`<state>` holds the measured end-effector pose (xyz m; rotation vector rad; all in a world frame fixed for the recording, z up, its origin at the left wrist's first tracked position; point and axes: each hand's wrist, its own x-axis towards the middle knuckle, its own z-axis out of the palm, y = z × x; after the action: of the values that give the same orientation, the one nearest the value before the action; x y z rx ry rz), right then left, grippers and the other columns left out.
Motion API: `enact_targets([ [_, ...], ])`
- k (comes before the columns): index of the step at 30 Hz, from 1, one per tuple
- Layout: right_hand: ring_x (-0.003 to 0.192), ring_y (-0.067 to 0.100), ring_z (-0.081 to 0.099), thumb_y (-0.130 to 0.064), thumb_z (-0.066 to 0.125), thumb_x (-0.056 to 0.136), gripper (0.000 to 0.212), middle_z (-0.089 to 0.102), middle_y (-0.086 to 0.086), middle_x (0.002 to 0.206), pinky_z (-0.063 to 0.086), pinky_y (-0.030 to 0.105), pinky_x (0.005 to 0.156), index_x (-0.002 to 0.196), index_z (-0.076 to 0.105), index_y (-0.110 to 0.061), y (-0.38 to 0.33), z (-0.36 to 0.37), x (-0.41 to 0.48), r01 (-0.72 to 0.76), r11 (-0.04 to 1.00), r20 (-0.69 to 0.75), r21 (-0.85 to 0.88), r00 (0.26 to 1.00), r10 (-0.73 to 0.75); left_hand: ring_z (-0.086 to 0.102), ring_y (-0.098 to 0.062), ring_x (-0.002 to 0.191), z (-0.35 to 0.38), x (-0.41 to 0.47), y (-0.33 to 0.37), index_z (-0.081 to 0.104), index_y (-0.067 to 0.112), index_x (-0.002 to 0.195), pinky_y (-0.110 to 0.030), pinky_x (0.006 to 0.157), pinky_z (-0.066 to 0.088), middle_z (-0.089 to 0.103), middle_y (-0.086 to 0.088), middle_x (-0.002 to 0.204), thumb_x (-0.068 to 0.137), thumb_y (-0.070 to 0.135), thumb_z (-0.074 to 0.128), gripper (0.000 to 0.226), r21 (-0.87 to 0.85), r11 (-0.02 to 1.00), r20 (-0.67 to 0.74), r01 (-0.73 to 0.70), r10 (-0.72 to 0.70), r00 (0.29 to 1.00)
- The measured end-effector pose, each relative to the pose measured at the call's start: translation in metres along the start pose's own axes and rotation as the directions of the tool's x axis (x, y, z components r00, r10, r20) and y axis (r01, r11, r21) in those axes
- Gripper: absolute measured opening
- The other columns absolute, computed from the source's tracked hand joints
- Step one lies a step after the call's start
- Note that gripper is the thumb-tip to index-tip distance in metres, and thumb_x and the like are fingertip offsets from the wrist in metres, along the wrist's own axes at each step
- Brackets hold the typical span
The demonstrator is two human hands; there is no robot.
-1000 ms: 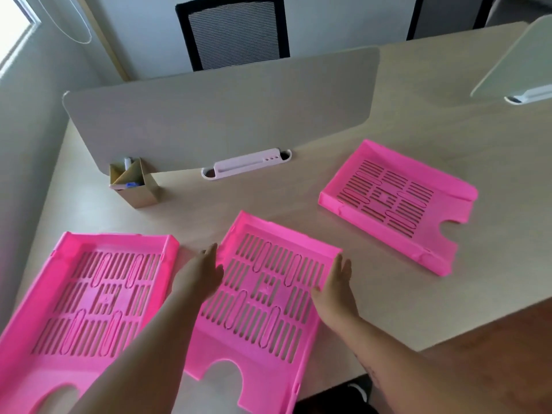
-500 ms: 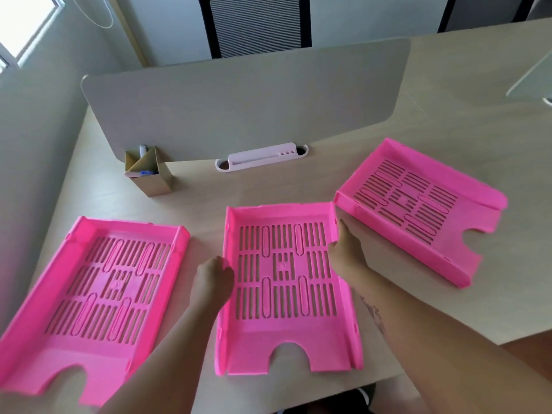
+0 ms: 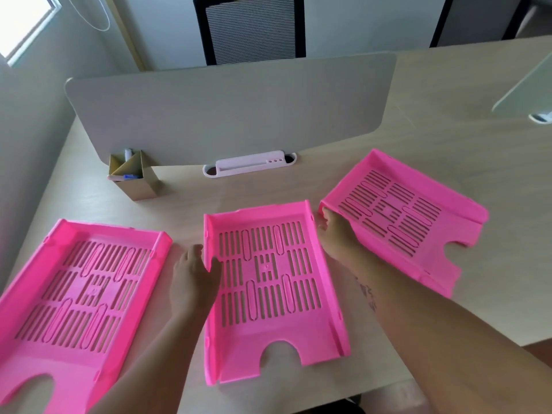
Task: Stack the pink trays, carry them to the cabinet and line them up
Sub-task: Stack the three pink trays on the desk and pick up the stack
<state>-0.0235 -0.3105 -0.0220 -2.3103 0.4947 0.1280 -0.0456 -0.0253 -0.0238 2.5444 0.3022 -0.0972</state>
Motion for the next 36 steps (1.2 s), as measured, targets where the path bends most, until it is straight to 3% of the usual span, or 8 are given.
enact_targets([
  [4, 0.101, 0.027, 0.064, -0.003, 0.048, 0.096, 0.040, 0.063, 0.017, 0.126, 0.045, 0.025, 0.074, 0.136, 0.054, 0.000, 0.017, -0.054, 0.024, 0.007, 0.998, -0.096, -0.069, 0.995, -0.013, 0.062, -0.034, 0.107, 0.008, -0.002, 0.061, 0.059, 0.007, 0.120, -0.045, 0.087, 0.053, 0.066, -0.016, 0.119, 0.093, 0.020, 0.055, 0.030, -0.063, 0.979, -0.038, -0.192, 0.190, 0.981],
  [9, 0.064, 0.011, 0.055, -0.001, 0.048, 0.098, 0.035, 0.065, 0.017, 0.123, 0.039, 0.016, 0.053, 0.131, 0.056, 0.001, 0.059, -0.120, 0.052, -0.015, 0.993, -0.138, -0.115, 0.990, -0.001, 0.067, -0.030, 0.101, 0.051, -0.018, 0.142, 0.059, 0.008, 0.123, -0.043, 0.087, 0.055, 0.070, -0.012, 0.114, 0.093, 0.019, 0.058, 0.032, -0.178, 0.952, 0.033, -0.248, 0.258, 0.966],
  [14, 0.097, 0.031, 0.067, -0.002, 0.050, 0.095, 0.037, 0.063, 0.021, 0.130, 0.051, 0.031, 0.078, 0.131, 0.057, 0.005, 0.109, -0.177, 0.085, -0.022, 0.983, -0.117, -0.184, 0.993, 0.001, 0.063, -0.021, 0.081, 0.110, -0.038, 0.213, 0.067, 0.005, 0.109, -0.025, 0.064, 0.046, 0.071, -0.010, 0.104, 0.091, 0.012, 0.059, 0.021, -0.333, 0.943, 0.107, 0.006, 0.032, 0.994],
  [18, 0.112, 0.038, 0.059, -0.006, 0.050, 0.094, 0.044, 0.055, 0.025, 0.134, 0.049, 0.040, 0.091, 0.138, 0.051, 0.003, 0.146, -0.210, 0.116, -0.050, 0.960, -0.134, -0.276, 0.991, 0.013, 0.036, -0.008, 0.045, 0.158, -0.052, 0.253, 0.051, 0.009, 0.075, -0.009, 0.031, 0.025, 0.049, 0.003, 0.063, 0.091, 0.013, 0.060, 0.019, -0.411, 0.866, 0.264, 0.286, -0.187, 0.946],
  [22, 0.110, 0.040, 0.059, -0.006, 0.044, 0.095, 0.038, 0.057, 0.026, 0.129, 0.051, 0.039, 0.080, 0.131, 0.052, 0.005, 0.175, -0.228, 0.137, -0.117, 0.933, -0.080, -0.339, 0.992, 0.095, 0.045, -0.006, 0.051, 0.195, -0.063, 0.265, 0.063, 0.005, 0.097, -0.015, 0.039, 0.036, 0.062, -0.001, 0.081, 0.091, 0.029, 0.064, 0.024, -0.383, 0.839, 0.313, 0.387, -0.276, 0.909],
  [27, 0.076, 0.029, 0.059, -0.004, 0.044, 0.095, 0.030, 0.069, 0.021, 0.106, 0.044, 0.031, 0.058, 0.115, 0.065, 0.001, 0.200, -0.230, 0.145, -0.117, 0.936, -0.037, -0.332, 0.993, 0.111, 0.054, -0.010, 0.054, 0.207, -0.072, 0.280, 0.065, 0.001, 0.088, -0.016, 0.040, 0.042, 0.070, -0.005, 0.085, 0.093, 0.012, 0.060, 0.013, -0.407, 0.810, 0.306, 0.422, -0.314, 0.899],
  [33, 0.057, 0.022, 0.055, -0.012, 0.058, 0.091, 0.025, 0.074, 0.014, 0.086, 0.046, 0.029, 0.056, 0.109, 0.073, -0.002, 0.199, -0.250, 0.129, -0.130, 0.978, -0.079, -0.161, 0.990, 0.118, 0.038, -0.019, 0.047, 0.179, -0.055, 0.289, 0.048, 0.010, 0.063, -0.023, 0.044, 0.033, 0.046, -0.005, 0.057, 0.089, 0.011, 0.058, 0.028, -0.373, 0.895, 0.180, 0.246, -0.191, 0.965],
  [36, 0.064, 0.026, 0.056, -0.022, 0.064, 0.092, 0.025, 0.067, 0.011, 0.074, 0.042, 0.030, 0.062, 0.099, 0.074, 0.000, 0.170, -0.256, 0.112, -0.036, 0.994, -0.114, -0.104, 0.993, 0.024, 0.045, -0.019, 0.050, 0.139, -0.038, 0.279, 0.056, 0.004, 0.074, -0.026, 0.046, 0.040, 0.051, -0.003, 0.060, 0.087, 0.014, 0.059, 0.017, -0.369, 0.918, 0.099, 0.145, -0.116, 0.988],
])
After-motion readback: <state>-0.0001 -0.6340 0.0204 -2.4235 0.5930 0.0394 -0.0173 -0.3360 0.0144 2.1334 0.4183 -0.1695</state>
